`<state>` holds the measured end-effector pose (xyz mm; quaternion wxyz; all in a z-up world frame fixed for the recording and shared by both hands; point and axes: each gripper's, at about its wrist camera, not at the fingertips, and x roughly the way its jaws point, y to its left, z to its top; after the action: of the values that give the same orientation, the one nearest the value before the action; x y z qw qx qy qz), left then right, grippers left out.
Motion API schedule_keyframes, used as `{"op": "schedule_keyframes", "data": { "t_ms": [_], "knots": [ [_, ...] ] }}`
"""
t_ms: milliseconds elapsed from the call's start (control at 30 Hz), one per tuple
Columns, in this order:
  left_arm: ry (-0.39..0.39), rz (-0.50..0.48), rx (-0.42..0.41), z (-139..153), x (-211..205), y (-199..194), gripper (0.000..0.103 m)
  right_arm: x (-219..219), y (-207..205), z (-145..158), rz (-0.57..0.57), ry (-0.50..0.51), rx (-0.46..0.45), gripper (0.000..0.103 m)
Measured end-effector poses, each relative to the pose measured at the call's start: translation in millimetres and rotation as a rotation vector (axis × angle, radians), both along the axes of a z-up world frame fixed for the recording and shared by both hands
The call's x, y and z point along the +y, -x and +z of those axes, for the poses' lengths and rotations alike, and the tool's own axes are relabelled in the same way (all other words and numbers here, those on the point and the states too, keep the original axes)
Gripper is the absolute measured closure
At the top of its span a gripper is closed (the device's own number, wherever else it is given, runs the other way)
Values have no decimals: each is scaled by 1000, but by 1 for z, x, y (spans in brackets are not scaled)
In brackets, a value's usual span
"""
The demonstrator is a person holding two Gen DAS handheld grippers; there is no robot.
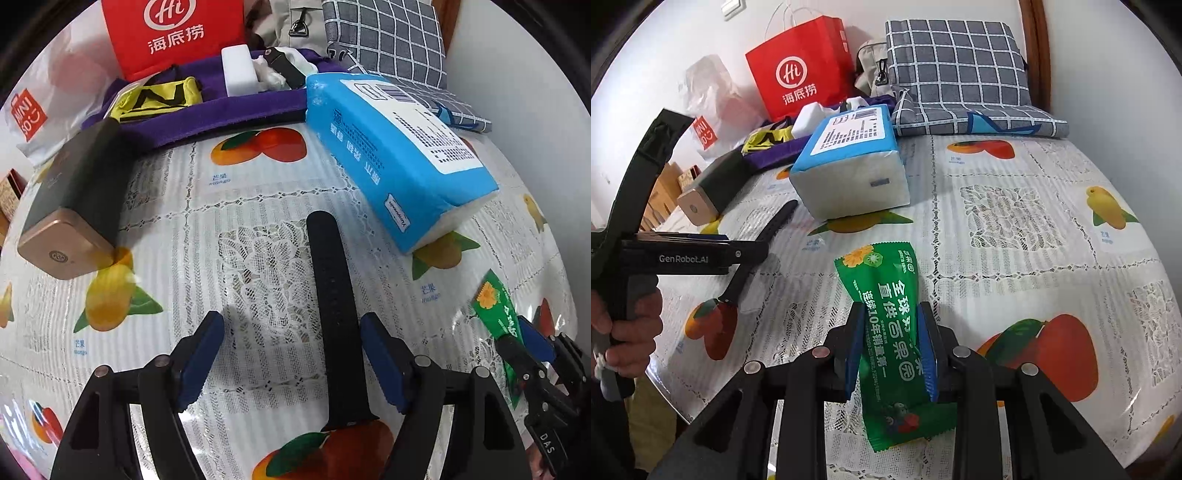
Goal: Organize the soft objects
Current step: 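Reach the left gripper to the black watch band and close on it, then lift the black band with the left gripper while the right gripper lifts the green packet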
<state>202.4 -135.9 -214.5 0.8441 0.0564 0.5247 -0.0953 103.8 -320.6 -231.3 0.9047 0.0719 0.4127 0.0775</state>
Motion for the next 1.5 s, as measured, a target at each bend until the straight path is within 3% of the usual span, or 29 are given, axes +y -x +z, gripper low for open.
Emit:
{"op": "schedule_keyframes", "data": {
  "t_ms": [100,133,167,267,400,633,1100,1500],
  "knots": [
    [5,-53,-34,3,-13,4,59,-1,-1,0,-2,-11,0,74],
    [7,-71,-41,3,-17,5,77,-1,-1,0,-3,-10,0,74],
    [15,-98,-45,4,-21,6,83,-1,-2,0,-2,-10,0,74],
    [22,-112,-50,4,-21,6,83,-1,-2,0,-2,-11,-1,74],
    [104,-82,-23,4,-9,2,81,-1,-2,0,-3,-15,-3,74],
    [18,-104,-75,1,-31,-1,81,-1,-2,0,-8,-10,-1,74],
    [144,-70,-24,16,4,13,84,9,1,11,-24,28,14,76],
    [215,-27,-63,47,40,15,84,27,-4,43,7,14,-18,76]
  ]
}}
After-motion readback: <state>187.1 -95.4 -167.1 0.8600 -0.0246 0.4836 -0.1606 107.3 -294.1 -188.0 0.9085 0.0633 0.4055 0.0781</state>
